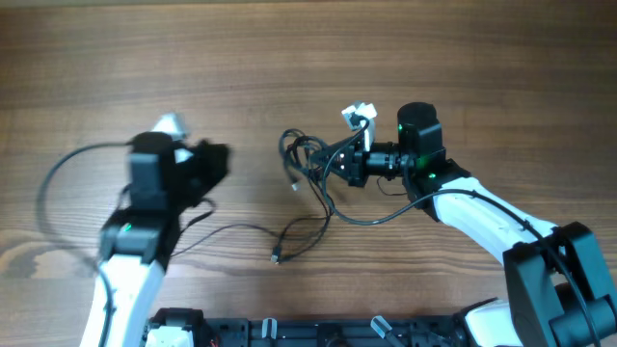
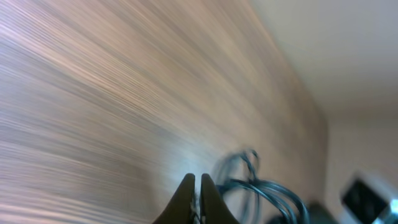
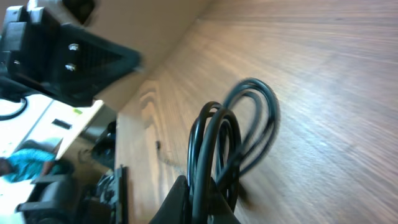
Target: Untangle cables
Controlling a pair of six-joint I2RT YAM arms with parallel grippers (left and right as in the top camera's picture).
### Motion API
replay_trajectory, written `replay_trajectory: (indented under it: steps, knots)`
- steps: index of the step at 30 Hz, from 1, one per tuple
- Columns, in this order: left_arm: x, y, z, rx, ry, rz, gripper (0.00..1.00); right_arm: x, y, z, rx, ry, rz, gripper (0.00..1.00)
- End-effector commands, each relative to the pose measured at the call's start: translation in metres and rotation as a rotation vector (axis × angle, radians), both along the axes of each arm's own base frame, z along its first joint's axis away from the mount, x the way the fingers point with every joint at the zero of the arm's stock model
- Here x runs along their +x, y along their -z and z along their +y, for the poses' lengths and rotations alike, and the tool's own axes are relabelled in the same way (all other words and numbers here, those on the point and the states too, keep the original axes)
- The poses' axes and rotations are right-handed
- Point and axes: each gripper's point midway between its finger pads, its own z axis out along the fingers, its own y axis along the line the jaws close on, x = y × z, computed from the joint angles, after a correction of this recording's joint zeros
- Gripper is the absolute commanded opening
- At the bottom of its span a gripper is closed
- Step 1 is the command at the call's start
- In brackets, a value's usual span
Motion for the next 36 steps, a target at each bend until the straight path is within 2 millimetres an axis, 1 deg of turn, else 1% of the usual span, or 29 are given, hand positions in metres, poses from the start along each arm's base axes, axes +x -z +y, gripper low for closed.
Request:
replay_trajectory:
  steps: [1,2,3,4,5,7,8,10,12,13,14,16,19,21,23,26,30,34,36]
  knots:
    - [-0.019,-0.003,0.065,0.099,-0.220,0.018,0.04,0.008,0.001,-0.003,-0.013,0.038,-0.007,0.04]
    - [-0.025,0.001,0.073,0.098,-0.249,0.045,0.04,0.007,0.001,-0.003,-0.012,0.037,-0.006,0.04]
    - [-0.028,0.004,0.076,0.095,-0.258,0.063,0.06,0.006,0.000,-0.002,-0.008,0.028,-0.006,0.04]
    - [-0.028,0.004,0.071,0.077,-0.238,0.065,0.19,0.004,0.000,-0.002,-0.004,0.019,-0.005,0.04]
    - [-0.027,0.004,0.063,0.056,-0.188,0.061,0.30,0.001,-0.002,0.000,0.006,-0.008,-0.017,0.04]
    - [-0.020,-0.009,0.020,0.052,0.146,-0.059,0.56,-0.012,-0.008,0.003,0.036,-0.092,-0.052,0.04]
    - [-0.020,-0.014,-0.005,0.058,0.337,-0.135,0.67,-0.017,-0.011,0.004,0.052,-0.123,-0.048,0.04]
    - [-0.018,-0.002,-0.018,0.078,0.428,-0.128,0.66,-0.026,-0.015,0.005,0.076,-0.184,-0.077,0.04]
    - [-0.016,0.023,-0.032,0.057,0.481,-0.044,0.63,-0.037,-0.020,0.006,0.108,-0.254,-0.105,0.05]
    - [-0.015,0.033,-0.038,0.055,0.510,-0.021,0.63,-0.039,-0.021,0.006,0.112,-0.261,-0.102,0.04]
    - [-0.014,0.039,-0.050,0.058,0.587,-0.033,0.65,-0.039,-0.021,0.006,0.111,-0.261,-0.103,0.05]
    - [-0.012,0.041,-0.065,0.045,0.652,-0.063,0.71,-0.039,-0.021,0.006,0.111,-0.260,-0.102,0.05]
    - [-0.006,0.034,-0.080,0.057,0.694,-0.127,0.71,-0.039,-0.020,0.006,0.111,-0.263,-0.102,0.05]
    - [-0.006,0.032,-0.085,0.060,0.711,-0.146,0.71,-0.039,-0.020,0.006,0.111,-0.264,-0.103,0.04]
    - [-0.004,0.031,-0.088,0.074,0.713,-0.157,0.69,-0.040,-0.021,0.006,0.112,-0.266,-0.102,0.04]
    - [-0.003,0.034,-0.085,0.099,0.698,-0.149,0.57,-0.044,-0.022,0.006,0.124,-0.294,-0.118,0.04]
    - [0.001,0.040,-0.080,0.132,0.670,-0.132,0.57,-0.048,-0.024,0.006,0.135,-0.313,-0.110,0.04]
    - [0.002,0.041,-0.079,0.134,0.668,-0.129,0.59,-0.054,-0.027,0.006,0.155,-0.347,-0.105,0.05]
    - [0.002,0.041,-0.080,0.132,0.670,-0.127,0.58,-0.054,-0.027,0.006,0.155,-0.347,-0.105,0.04]
